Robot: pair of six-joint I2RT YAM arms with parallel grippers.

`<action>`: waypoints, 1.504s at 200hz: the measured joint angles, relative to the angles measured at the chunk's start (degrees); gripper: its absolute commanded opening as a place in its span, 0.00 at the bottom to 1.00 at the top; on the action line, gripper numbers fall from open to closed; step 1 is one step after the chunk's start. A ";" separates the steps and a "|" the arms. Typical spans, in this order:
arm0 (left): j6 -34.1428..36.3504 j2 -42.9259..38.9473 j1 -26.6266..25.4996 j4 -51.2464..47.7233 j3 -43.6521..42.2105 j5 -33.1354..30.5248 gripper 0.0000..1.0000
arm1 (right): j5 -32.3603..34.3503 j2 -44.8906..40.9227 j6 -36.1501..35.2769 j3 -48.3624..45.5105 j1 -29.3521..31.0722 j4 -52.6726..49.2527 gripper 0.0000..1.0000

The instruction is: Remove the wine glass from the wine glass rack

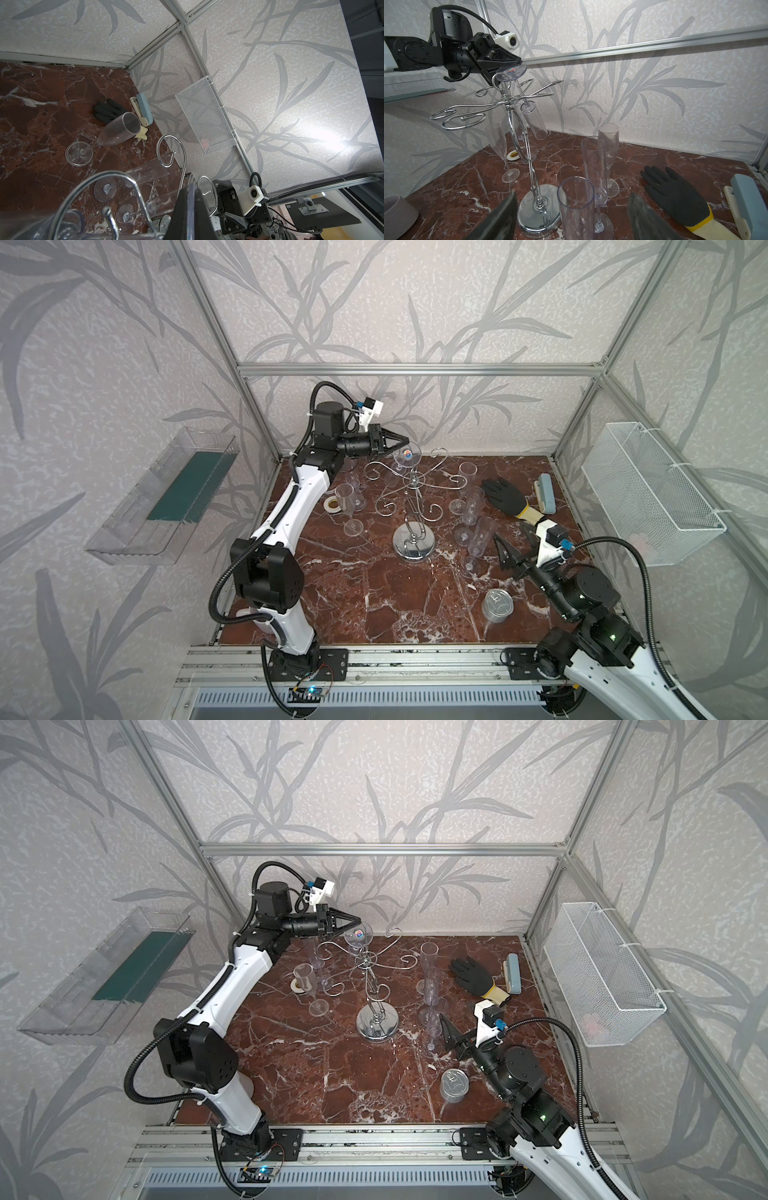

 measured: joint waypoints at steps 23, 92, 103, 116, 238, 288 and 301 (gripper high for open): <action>-2.84 -0.85 0.68 4.15 -2.58 0.44 0.00 | 0.07 -0.13 -0.02 0.00 0.00 -0.07 0.82; -15.08 -1.70 3.43 20.55 -6.14 2.40 0.00 | 0.07 -0.11 0.00 0.00 0.00 -0.09 0.82; -15.91 -1.81 3.48 21.53 -6.16 2.60 0.00 | 0.07 -0.09 0.02 0.00 0.00 -0.09 0.82; -16.55 -1.95 3.65 22.80 -6.23 2.62 0.00 | 0.07 -0.04 0.00 0.00 0.00 -0.09 0.82; -21.44 -2.36 6.67 30.23 -7.39 2.49 0.00 | 0.09 0.04 0.00 0.00 0.00 -0.09 0.82; -22.03 -1.99 7.08 33.22 -4.79 2.08 0.00 | 0.13 0.04 -0.02 0.00 0.00 -0.11 0.82; -21.11 -1.99 7.08 33.16 -3.98 1.64 0.00 | 0.28 0.04 -0.02 0.00 0.00 -0.13 0.82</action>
